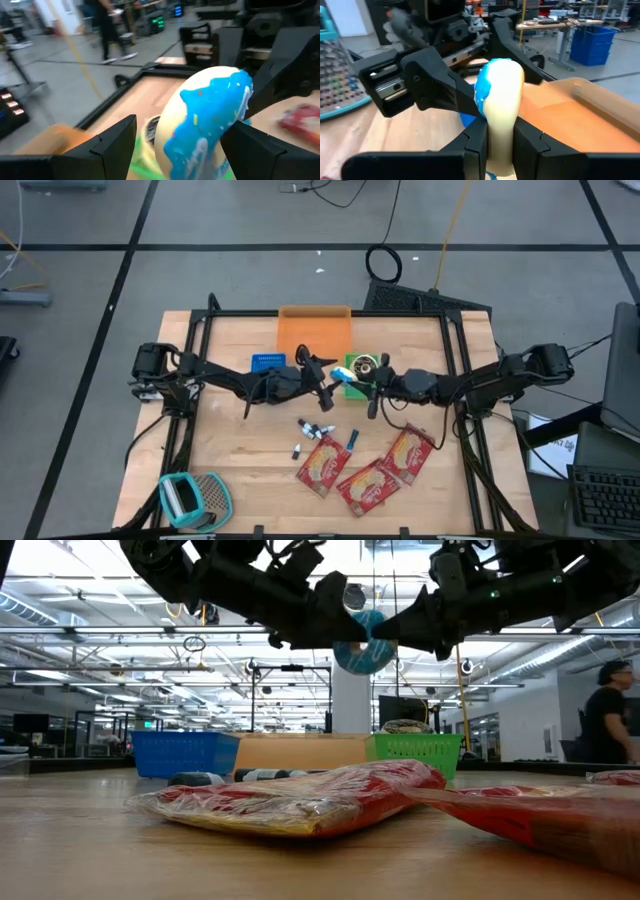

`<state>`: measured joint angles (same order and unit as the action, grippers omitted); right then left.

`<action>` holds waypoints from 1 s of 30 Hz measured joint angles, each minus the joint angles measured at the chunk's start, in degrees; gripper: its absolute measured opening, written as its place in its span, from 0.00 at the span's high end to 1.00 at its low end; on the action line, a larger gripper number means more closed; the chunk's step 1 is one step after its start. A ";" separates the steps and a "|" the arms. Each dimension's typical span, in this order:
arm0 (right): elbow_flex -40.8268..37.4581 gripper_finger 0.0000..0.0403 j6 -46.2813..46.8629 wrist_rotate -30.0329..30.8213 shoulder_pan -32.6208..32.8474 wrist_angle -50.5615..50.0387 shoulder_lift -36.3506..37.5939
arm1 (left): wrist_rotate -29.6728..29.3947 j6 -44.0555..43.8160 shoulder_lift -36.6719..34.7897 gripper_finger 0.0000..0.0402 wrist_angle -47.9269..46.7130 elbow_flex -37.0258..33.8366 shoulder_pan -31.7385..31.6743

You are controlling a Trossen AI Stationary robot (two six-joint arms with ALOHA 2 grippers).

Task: Pick & Place Food Item
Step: Put the blue doughnut into the green bin

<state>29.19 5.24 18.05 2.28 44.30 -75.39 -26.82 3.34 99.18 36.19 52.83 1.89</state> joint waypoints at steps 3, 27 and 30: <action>-0.02 0.87 0.04 0.26 -0.03 -0.43 -0.07 | -1.88 -0.92 -0.02 0.31 -3.14 0.01 -0.03; -0.09 0.87 -1.86 -0.21 -3.38 -5.11 4.71 | 10.03 -3.39 -0.02 0.31 -7.74 0.05 0.62; -0.09 0.87 -3.09 -0.10 -3.42 -9.72 7.82 | 9.19 -2.65 -0.02 0.31 -7.55 0.05 0.37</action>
<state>29.10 2.15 17.95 -1.14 34.58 -67.57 -17.63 0.69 99.15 28.64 52.88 2.26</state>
